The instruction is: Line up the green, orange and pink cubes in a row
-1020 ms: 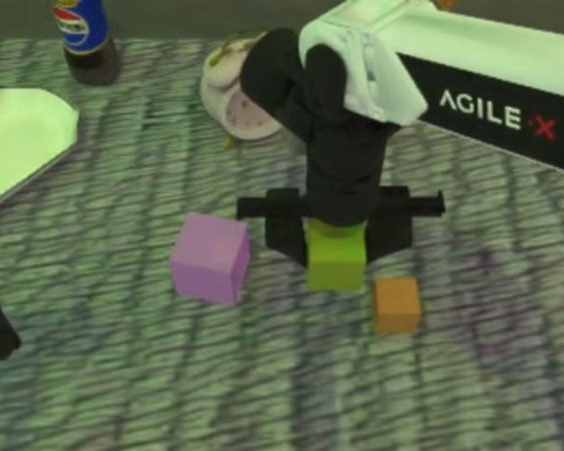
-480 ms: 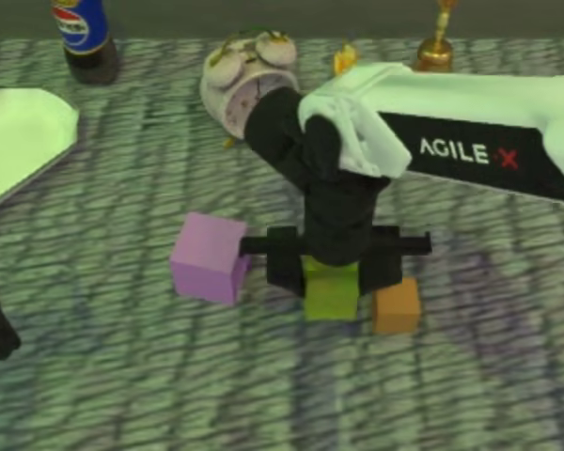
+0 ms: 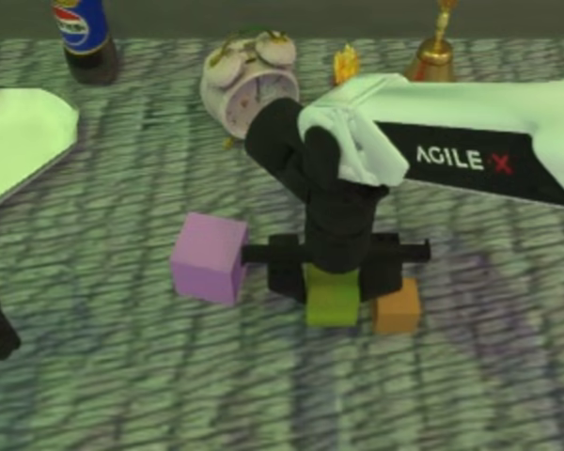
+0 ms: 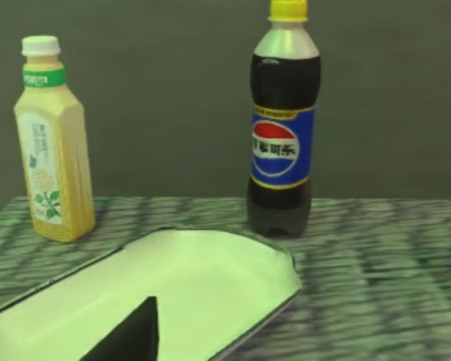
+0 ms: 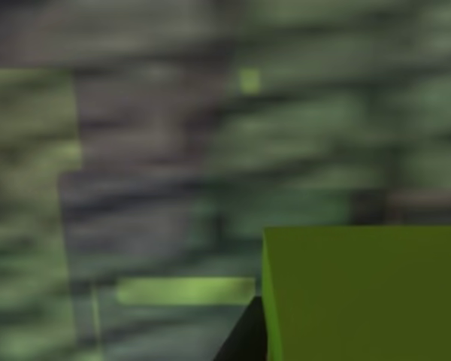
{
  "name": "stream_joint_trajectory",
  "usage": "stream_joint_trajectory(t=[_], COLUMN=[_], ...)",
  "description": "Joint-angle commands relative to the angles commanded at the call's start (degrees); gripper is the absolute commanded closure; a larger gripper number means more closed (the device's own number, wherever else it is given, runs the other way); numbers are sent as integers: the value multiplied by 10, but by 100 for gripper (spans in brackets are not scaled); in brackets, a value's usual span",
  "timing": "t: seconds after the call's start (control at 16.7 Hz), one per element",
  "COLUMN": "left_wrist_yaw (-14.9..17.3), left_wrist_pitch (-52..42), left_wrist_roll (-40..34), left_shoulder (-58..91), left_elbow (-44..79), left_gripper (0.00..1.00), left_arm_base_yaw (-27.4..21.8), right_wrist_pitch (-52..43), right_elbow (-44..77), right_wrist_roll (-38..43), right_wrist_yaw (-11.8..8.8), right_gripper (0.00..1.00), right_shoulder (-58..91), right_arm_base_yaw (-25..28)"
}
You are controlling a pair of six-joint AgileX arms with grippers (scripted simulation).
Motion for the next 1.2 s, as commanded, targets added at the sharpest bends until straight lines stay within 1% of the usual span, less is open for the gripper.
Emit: stream_joint_trajectory(t=[0.6,0.66,1.2], left_wrist_yaw=[0,0,0], left_wrist_pitch=[0,0,0], left_wrist_roll=[0,0,0], left_shoulder=[0,0,0], left_elbow=[0,0,0], left_gripper=[0,0,0], left_arm_base_yaw=[0,0,0], right_wrist_pitch=[0,0,-2], right_elbow=[0,0,2], right_wrist_roll=[0,0,0], right_wrist_yaw=[0,0,0], right_gripper=[2,0,0], right_shoulder=[0,0,-1], right_arm_base_yaw=[0,0,-1])
